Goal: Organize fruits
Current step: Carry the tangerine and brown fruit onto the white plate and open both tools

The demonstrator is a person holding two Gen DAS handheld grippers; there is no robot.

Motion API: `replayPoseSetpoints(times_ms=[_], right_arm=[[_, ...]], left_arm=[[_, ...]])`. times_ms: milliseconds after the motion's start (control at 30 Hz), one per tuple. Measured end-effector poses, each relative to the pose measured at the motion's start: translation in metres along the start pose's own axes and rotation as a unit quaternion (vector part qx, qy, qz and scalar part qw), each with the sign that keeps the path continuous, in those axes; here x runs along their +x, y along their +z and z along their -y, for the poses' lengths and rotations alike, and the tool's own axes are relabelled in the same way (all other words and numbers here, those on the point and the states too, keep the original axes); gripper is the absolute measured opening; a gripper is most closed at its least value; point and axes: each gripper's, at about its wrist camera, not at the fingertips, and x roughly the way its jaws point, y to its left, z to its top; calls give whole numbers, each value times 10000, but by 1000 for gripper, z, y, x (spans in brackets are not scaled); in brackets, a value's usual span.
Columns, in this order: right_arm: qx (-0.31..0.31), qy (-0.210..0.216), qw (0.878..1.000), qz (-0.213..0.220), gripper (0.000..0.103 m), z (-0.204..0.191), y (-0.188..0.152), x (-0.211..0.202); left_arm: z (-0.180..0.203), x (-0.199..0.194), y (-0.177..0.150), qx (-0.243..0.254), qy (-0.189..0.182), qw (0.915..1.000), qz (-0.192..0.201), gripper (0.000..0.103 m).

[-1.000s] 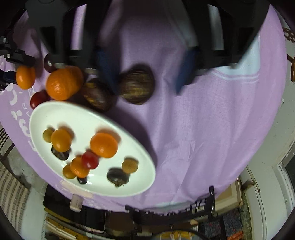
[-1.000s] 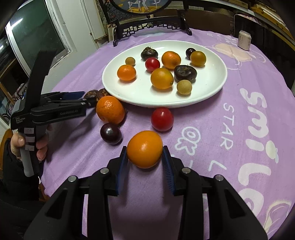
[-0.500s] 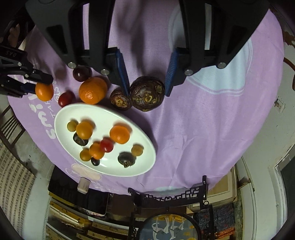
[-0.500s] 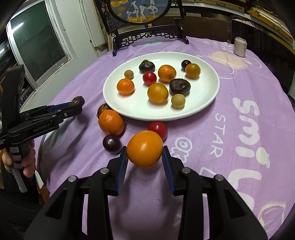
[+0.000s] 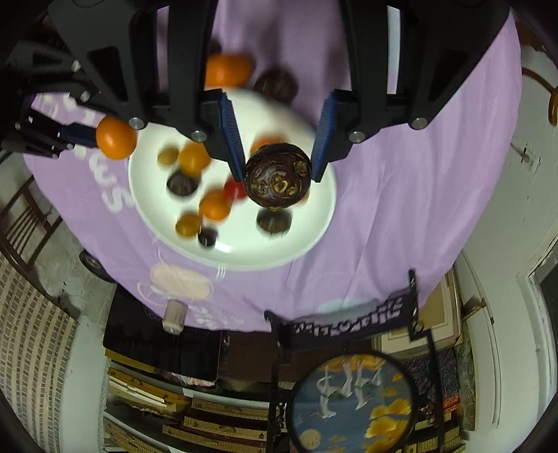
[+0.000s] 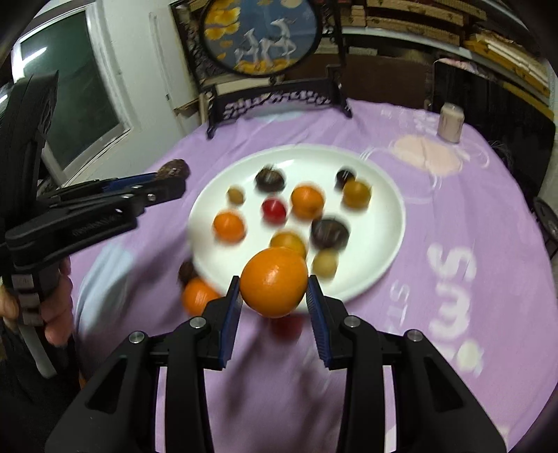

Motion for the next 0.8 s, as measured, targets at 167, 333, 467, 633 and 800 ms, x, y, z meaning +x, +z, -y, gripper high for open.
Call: replayPoseSetpoints(times_ms=[167,333,467,633,800], right_arm=[[96,-470,9988,70,38,18,49,20],[292,-543,9981,-80,38,39,80,57],[359,-467,9978,-291,38,44,77,80],[291,-438,9977,-425,38,39,74,90],[297,-441,9977,-430,38,40,75,91]], left_arm=[[10,31,43,-143,-1,9999,-18,39],[12,59,61,-233,-46,9997,-113,39],[11,77,59,-229,-89,9993,-295,39],[10,89,56,-214,-96,9988,-439,39],[12,87,55,-182,-99,9989,-430,39]])
